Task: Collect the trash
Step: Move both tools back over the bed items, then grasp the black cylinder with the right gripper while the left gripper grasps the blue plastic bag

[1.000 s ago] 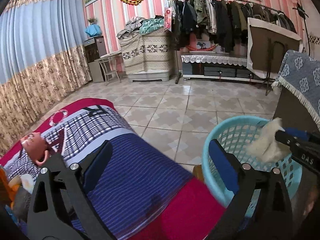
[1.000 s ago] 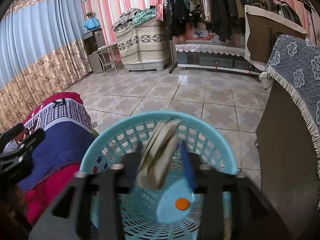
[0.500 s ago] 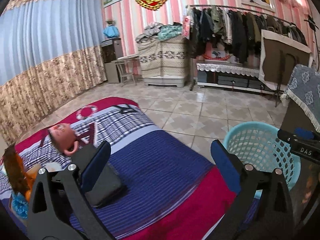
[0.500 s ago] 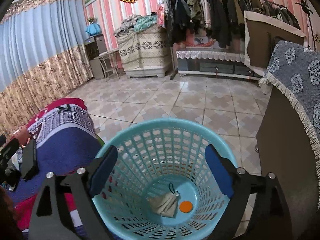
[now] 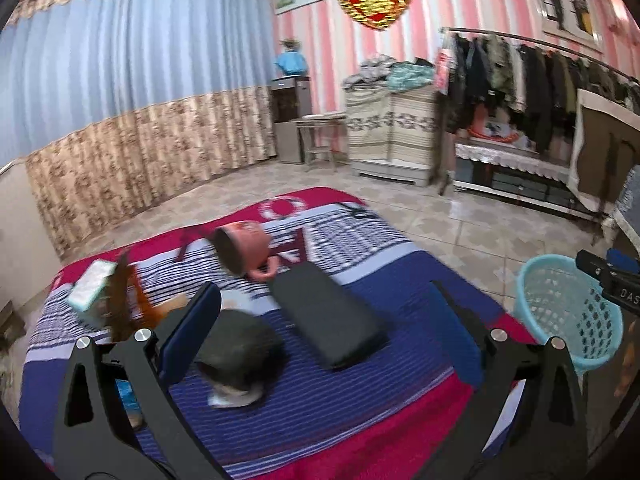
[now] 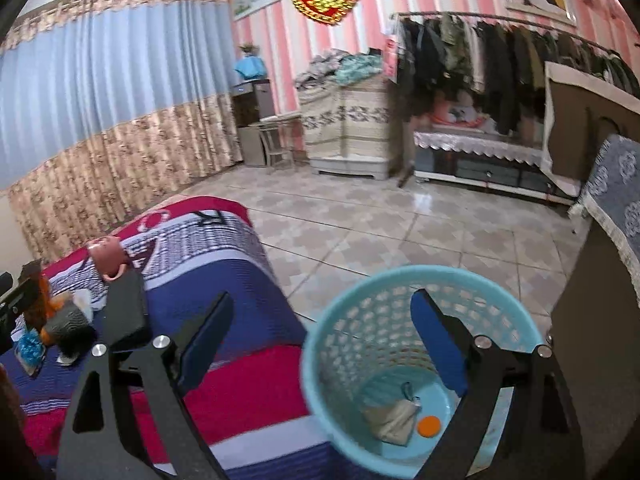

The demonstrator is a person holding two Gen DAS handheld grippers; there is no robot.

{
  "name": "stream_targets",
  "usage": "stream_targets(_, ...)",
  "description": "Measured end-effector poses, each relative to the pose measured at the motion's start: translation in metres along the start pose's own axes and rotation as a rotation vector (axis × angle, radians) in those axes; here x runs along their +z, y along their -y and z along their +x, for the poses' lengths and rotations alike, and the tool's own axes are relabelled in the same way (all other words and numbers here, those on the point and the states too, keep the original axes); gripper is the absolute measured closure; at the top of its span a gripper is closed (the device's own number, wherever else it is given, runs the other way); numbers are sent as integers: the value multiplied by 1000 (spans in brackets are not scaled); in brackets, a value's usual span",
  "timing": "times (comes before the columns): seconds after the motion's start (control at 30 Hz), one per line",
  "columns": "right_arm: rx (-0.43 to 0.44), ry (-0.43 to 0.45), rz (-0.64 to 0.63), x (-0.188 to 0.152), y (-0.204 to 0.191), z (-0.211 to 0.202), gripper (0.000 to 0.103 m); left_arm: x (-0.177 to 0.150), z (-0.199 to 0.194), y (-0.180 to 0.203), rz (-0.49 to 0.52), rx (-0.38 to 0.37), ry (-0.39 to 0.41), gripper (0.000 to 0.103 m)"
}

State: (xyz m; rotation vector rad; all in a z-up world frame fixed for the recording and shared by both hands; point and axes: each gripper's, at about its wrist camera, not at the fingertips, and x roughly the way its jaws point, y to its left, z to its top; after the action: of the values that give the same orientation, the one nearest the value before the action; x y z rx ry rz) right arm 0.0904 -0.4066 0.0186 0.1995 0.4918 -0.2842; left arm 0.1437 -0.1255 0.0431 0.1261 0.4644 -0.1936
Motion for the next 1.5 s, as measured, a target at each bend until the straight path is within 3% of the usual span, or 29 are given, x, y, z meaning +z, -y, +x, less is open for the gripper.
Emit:
stream_targets(0.33, 74, 11, -135, -7, -71, 0, 15, -29, -14, -80, -83, 128, -27, 6)
stream_targets(0.67, 170, -53, -215, -23, -123, 15, 15, -72, -15, -145, -131, 212, -91, 6)
stream_targets(0.9, 213, -126, -285, -41, -160, 35, 15, -106, 0, -175, -169, 238, -167, 6)
stream_targets(1.07, 229, -149, -375, -54, -198, 38, 15, -113, 9, -190, -206, 229, -197, 6)
stream_targets(1.27, 221, -167, -420, -64, -214, 42, 15, -113, 23, -196, -230, 205, -223, 8)
stream_targets(1.37, 225, -180, -415, -65, -215, 44, 15, -117, 30, -198, -235, 193, -243, 21)
stream_targets(1.43, 239, -182, -397, -63, -216, 45, 15, -119, 37, -201, -244, 168, -273, 49)
stream_targets(1.5, 259, -184, -374, -61, -218, 45, 15, -120, 43, -204, -262, 142, -297, 64)
